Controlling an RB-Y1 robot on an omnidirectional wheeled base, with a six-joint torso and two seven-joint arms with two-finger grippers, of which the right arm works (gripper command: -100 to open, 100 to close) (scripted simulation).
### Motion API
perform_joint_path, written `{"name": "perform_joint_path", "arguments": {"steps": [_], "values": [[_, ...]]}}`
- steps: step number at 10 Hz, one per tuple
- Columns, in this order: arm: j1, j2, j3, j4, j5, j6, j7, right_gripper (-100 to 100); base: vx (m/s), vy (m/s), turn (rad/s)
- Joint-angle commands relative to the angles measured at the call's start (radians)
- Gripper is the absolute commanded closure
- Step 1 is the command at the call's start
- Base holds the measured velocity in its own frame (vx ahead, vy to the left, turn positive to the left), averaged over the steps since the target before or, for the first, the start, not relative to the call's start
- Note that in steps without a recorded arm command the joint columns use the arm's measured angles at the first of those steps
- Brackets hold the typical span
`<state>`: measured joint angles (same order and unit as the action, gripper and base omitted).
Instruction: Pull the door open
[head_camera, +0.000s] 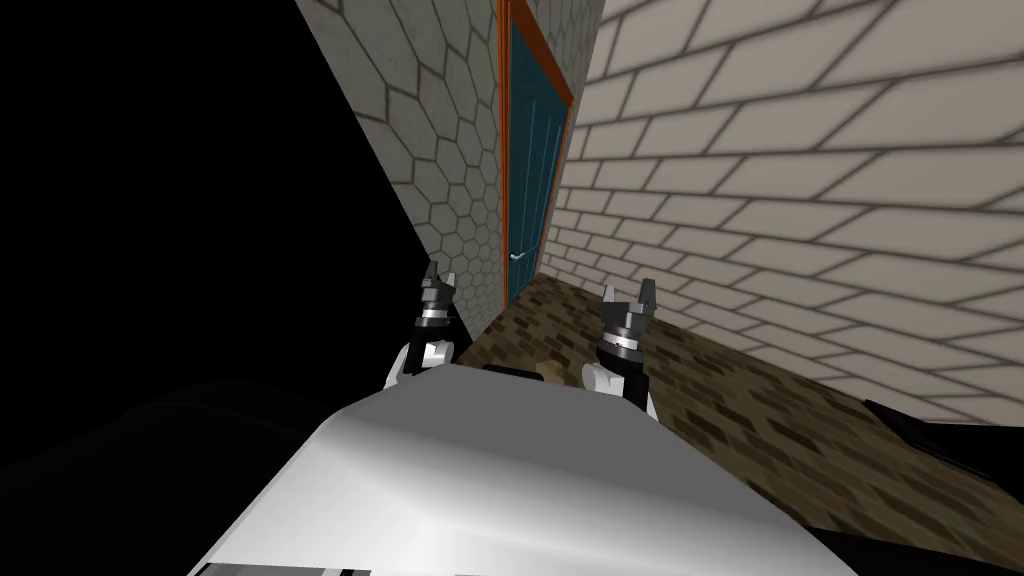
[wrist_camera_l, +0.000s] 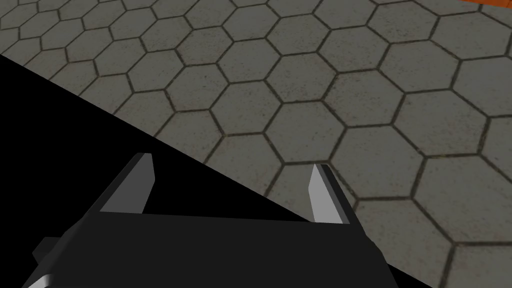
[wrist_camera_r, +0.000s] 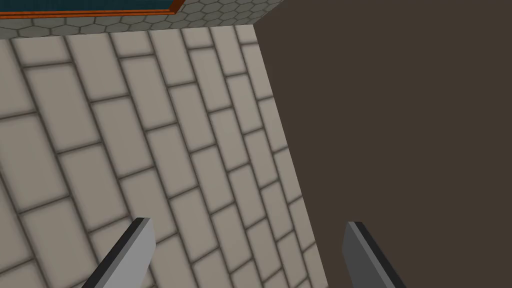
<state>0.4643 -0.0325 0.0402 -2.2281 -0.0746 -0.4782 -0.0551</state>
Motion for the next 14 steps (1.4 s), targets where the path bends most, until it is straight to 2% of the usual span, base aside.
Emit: {"name": "perform_joint_path", "arguments": {"steps": [1,6,14], "values": [[-0.010,-0.011,0.007,0.033,-0.004,-0.011,-0.005,-100,0.064,-0.017,0.169],[-0.045,-0.044,0.030,0.149,-0.017,-0.047,-0.021,-100,0.114,-0.034,0.140],[-0.092,-0.086,0.060,0.304,-0.035,-0.096,-0.042,-100,0.083,-0.035,0.121]]}}
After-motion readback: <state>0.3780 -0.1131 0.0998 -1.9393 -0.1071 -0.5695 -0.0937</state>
